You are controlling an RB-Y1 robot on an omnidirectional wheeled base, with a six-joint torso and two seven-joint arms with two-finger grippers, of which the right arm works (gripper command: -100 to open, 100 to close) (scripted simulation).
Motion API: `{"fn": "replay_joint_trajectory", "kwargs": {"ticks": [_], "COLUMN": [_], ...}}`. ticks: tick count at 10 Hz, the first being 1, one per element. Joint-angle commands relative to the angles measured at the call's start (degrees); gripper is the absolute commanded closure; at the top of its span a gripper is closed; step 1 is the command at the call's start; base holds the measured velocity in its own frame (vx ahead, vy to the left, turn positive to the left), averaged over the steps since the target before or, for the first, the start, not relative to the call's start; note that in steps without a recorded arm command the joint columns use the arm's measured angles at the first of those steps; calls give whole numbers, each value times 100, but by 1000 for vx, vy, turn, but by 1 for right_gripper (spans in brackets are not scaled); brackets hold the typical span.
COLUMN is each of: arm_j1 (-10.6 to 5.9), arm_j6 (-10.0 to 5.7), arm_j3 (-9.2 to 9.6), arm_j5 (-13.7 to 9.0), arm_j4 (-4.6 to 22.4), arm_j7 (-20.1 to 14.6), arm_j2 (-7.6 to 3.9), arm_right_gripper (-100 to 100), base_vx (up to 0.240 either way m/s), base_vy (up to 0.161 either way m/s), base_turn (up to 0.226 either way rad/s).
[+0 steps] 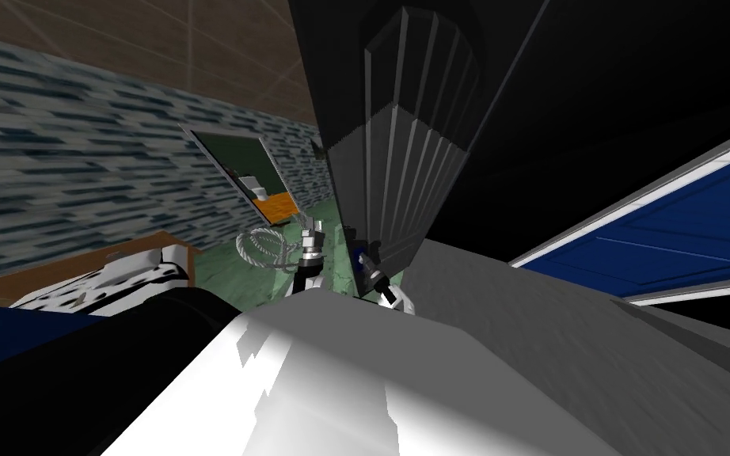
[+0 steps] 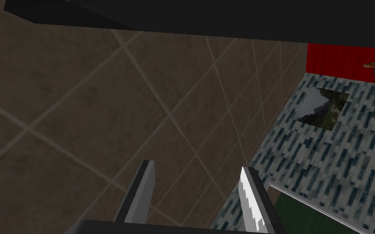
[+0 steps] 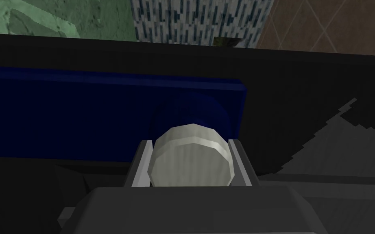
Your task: Push the door open
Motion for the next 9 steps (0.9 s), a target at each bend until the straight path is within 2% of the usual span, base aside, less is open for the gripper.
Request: {"fn": "replay_joint_trajectory", "kwargs": {"ticks": [1, 7, 8, 9], "arm_j1": [48, 386, 379, 379], "arm_j6": [47, 91, 81, 81], "arm_j3": [-106, -292, -225, -225], "arm_j5": [48, 366, 337, 337], "arm_j4": [-24, -292, -362, -362], "arm_j7": [-25, -123, -135, -135], "arm_j2": [-62, -55, -43, -43], "arm_right_gripper": [100, 100, -100, -100], "base_vx": [98, 125, -55, -181], "base_vy": [180, 197, 35, -91], "base_turn": [-150, -176, -138, 9]}}
